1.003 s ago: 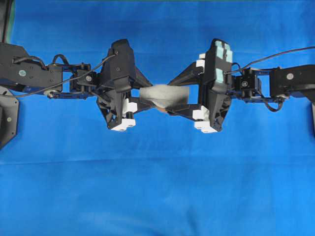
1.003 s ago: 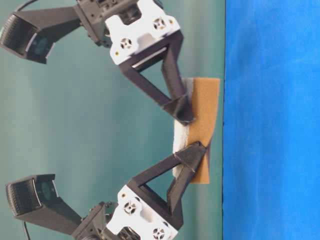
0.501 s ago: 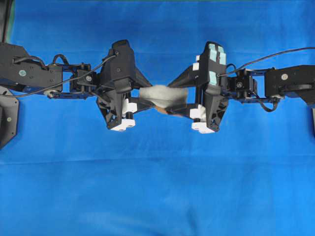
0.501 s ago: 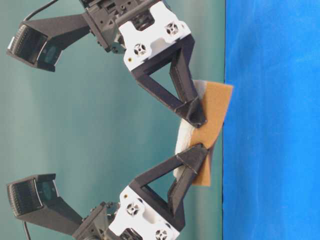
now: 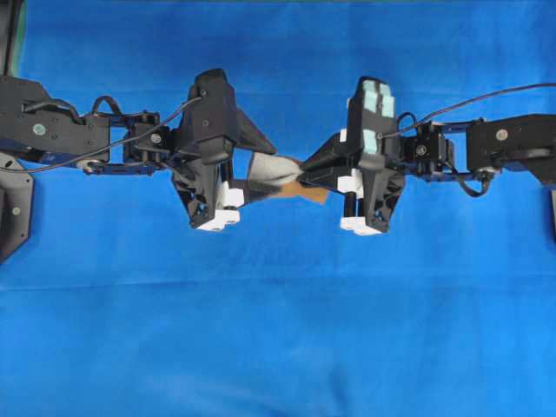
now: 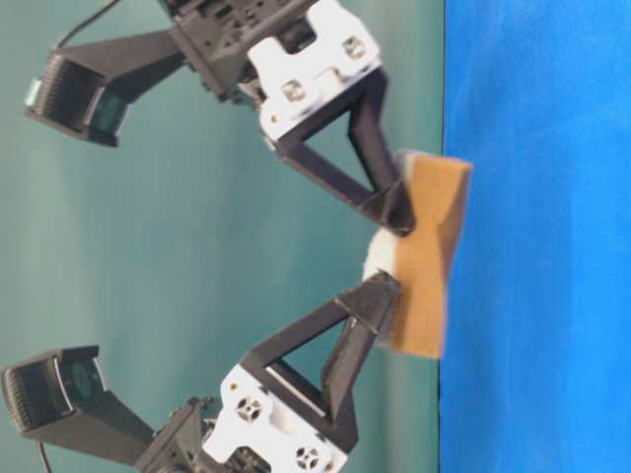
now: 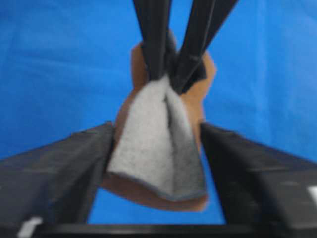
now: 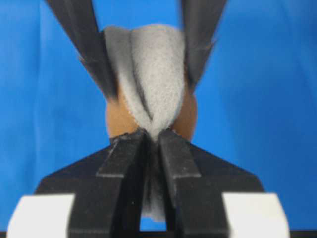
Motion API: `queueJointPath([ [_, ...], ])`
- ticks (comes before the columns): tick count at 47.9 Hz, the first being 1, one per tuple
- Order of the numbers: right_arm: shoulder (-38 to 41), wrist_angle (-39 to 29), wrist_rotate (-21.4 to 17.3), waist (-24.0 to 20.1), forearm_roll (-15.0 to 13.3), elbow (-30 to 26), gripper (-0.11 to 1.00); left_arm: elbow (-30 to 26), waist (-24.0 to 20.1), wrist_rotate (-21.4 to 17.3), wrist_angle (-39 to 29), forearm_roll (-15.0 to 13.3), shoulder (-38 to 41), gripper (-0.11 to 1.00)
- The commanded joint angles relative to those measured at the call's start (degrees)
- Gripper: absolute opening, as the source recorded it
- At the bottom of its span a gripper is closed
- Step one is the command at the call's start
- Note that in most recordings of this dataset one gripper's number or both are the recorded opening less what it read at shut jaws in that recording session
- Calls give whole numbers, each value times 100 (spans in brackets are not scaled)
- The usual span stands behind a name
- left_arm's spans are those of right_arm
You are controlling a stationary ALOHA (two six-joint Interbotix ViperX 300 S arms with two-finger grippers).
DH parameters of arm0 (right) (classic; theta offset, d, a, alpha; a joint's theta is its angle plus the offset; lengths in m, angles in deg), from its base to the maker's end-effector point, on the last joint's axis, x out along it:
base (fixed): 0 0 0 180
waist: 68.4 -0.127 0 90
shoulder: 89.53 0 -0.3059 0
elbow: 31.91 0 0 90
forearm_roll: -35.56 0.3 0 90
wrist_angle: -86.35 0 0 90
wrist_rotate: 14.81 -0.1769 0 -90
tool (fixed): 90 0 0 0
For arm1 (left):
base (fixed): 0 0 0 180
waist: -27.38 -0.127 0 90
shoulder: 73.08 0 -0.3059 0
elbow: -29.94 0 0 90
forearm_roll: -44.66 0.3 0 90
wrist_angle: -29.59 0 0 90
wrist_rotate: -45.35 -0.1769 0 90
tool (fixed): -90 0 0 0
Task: Hand over the sponge with the left arm and wipe it with the right arm.
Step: 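Open the left gripper and withdraw it, leaving sponge in right gripper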
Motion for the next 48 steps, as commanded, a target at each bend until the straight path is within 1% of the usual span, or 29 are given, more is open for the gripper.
queueJointPath([
  [1, -141, -26, 9, -9, -9, -70, 13, 18, -9, -35, 70, 18, -229, 76],
  [3, -176, -70, 9, -9, -9, -62, 13, 70, -9, -35, 70, 9, -308, 84],
  [4, -185, -97, 9, -9, 0, -53, 13, 123, -9, -35, 70, 18, -387, 86],
  [12, -413, -229, 9, -9, -9, 62, 13, 562, -9, -26, 88, 18, -958, 83],
  [22, -668, -246, 9, -9, -9, 246, 13, 1336, -9, 0, 404, 9, -1854, 83],
  [29, -694, -246, -9, -9, -9, 264, 13, 1696, -9, 0, 492, 9, -2408, 83],
  [36, -642, -246, -9, -9, -9, 220, 13, 1819, -9, -9, 501, 9, -2610, 83],
  [42, -571, -246, -9, -9, -9, 176, 13, 1819, -9, -9, 492, 9, -2593, 83],
  [48, -343, -185, 0, -9, -9, 149, 13, 1828, -18, -18, 519, 9, -2584, 83],
])
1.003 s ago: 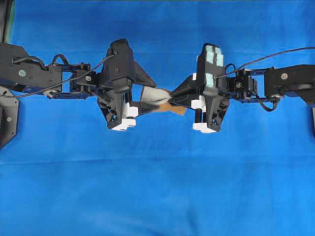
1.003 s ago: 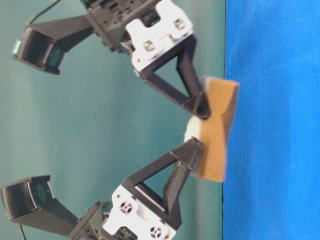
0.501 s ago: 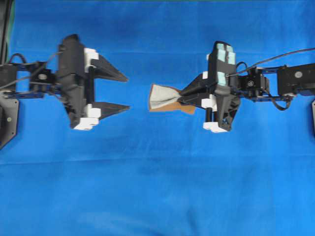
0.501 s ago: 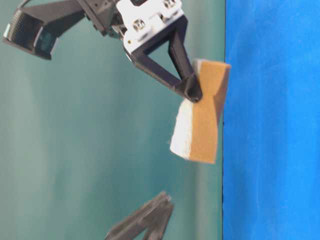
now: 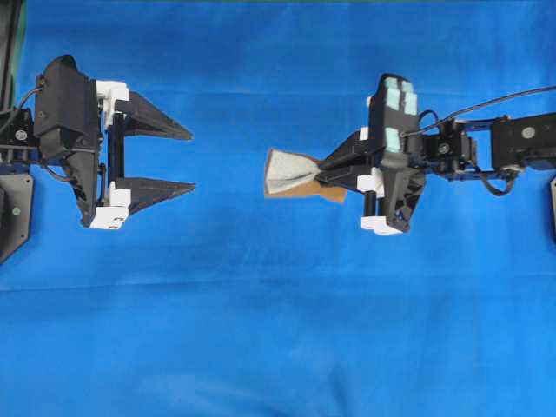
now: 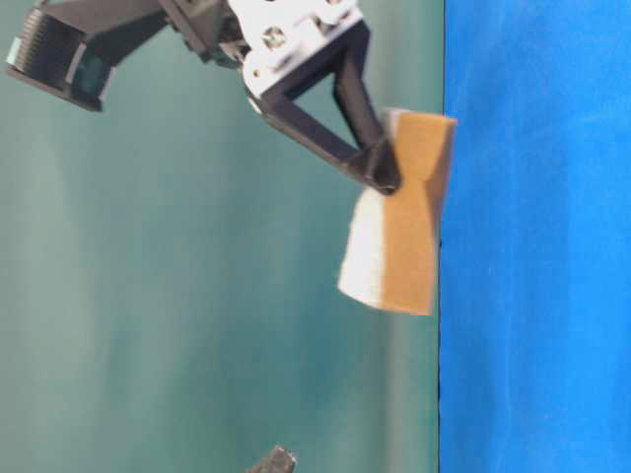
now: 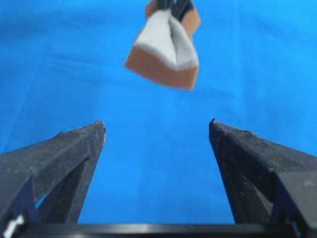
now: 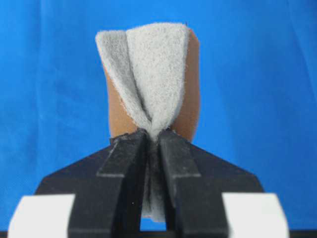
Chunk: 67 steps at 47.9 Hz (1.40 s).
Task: Hand over the sponge with the left arm and wipe it with the right arm.
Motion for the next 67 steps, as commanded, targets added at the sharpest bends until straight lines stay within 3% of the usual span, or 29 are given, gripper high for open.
queueJointPath([
  [1, 123, 88, -9, -18, -9, -141, 13, -62, -9, -18, 79, 18, -18, 83],
  [22, 1521, 334, -97, -97, 35, -352, 13, -44, -9, -18, 79, 9, -18, 83],
  [40, 1758, 308, -97, -53, 97, -360, 13, -18, -9, -18, 79, 18, -9, 83],
  [50, 1731, 316, -18, 483, 44, -325, 13, -18, -9, -18, 79, 18, -9, 83],
  [57, 1679, 369, 44, 896, -158, -281, 13, -18, -9, -18, 97, 9, -9, 83],
  [67, 1626, 448, 97, 1195, -229, -185, 13, -18, -9, -18, 97, 9, -9, 83],
])
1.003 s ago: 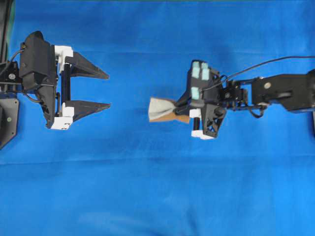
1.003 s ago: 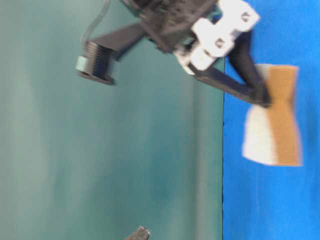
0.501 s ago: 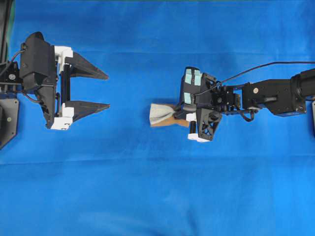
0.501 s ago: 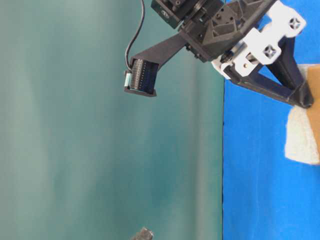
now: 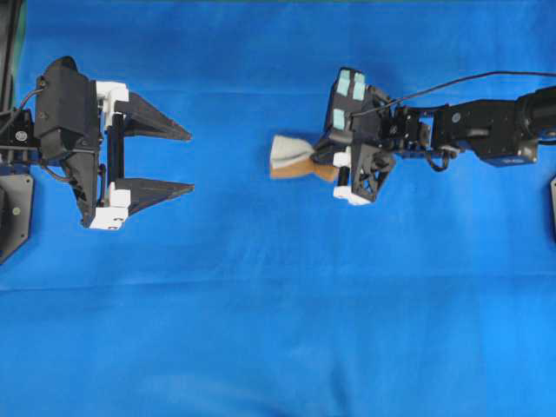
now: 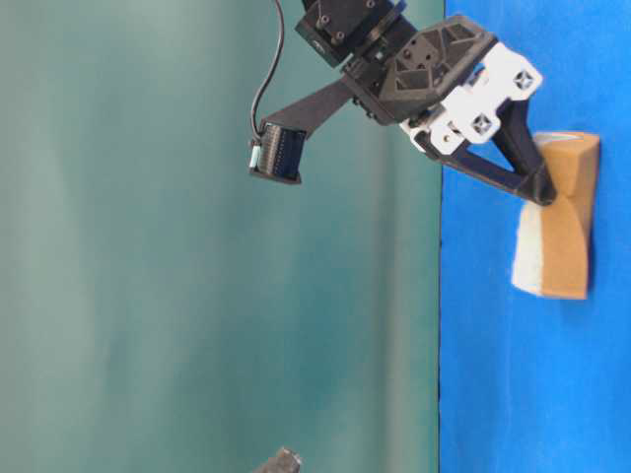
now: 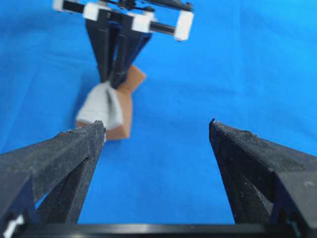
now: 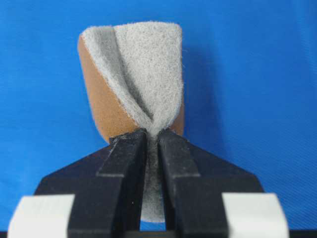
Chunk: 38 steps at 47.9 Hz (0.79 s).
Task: Hand over the sponge with the left arm and wipe it with the right arm.
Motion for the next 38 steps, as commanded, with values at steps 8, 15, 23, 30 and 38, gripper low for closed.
queueJointPath([
  [8, -158, 35, 44, 264, -62, -35, 13, -53, 0, -9, 97, 18, -18, 83],
  [15, -158, 18, -26, -35, -35, -9, 13, -44, 0, -9, 97, 9, -18, 82],
  [23, -158, -18, -167, -896, 123, 35, 13, -44, 0, -9, 97, 18, -18, 83],
  [30, -185, -158, -378, -1608, 202, -26, 13, -44, 0, -18, 97, 9, -18, 83],
  [38, -220, -264, -650, -2092, 211, -105, 13, -44, 0, -18, 97, 18, -18, 82],
])
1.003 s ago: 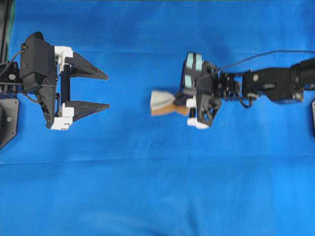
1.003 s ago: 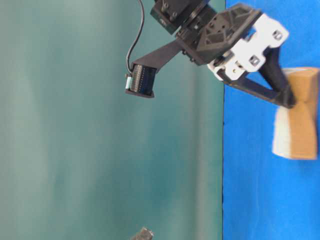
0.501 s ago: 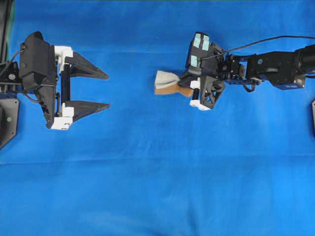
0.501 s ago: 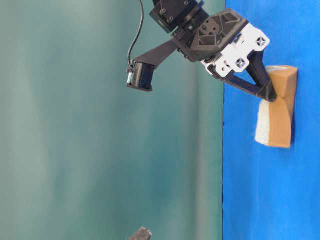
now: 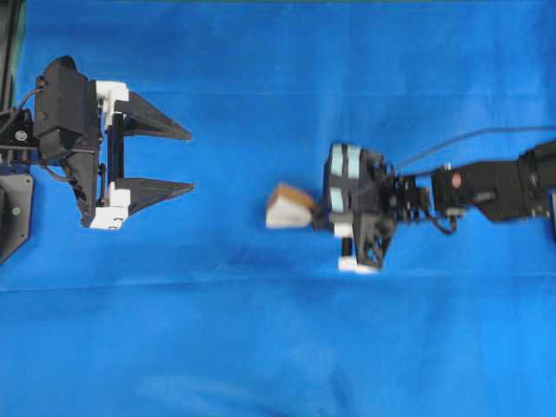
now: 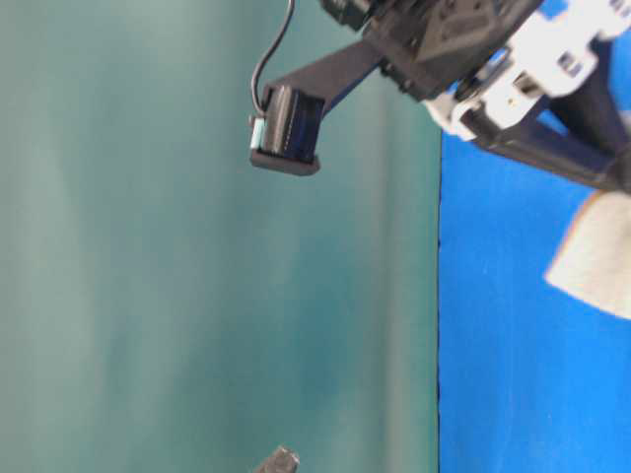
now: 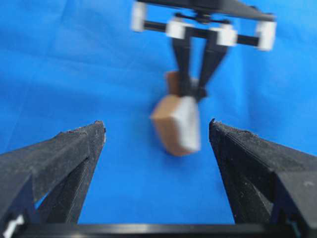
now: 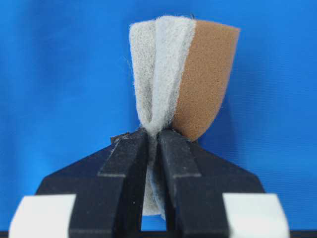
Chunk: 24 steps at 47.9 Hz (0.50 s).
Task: Hand over the sponge with the left arm and wipe it with the right arm.
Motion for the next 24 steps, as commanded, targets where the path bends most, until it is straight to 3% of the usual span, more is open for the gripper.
queueJointPath([
  [1, -167, -35, -105, -343, 18, -97, 13, -44, -9, -9, 53, 9, -18, 83],
  [8, -167, -62, -97, -360, 0, -97, 13, -53, -9, -9, 53, 0, -18, 83],
  [16, -202, -193, -9, 35, -105, -53, 13, -44, -9, -9, 53, 9, -18, 83],
  [24, -272, -290, 0, 844, -668, 18, 13, -44, -9, -9, 53, 9, -18, 82],
])
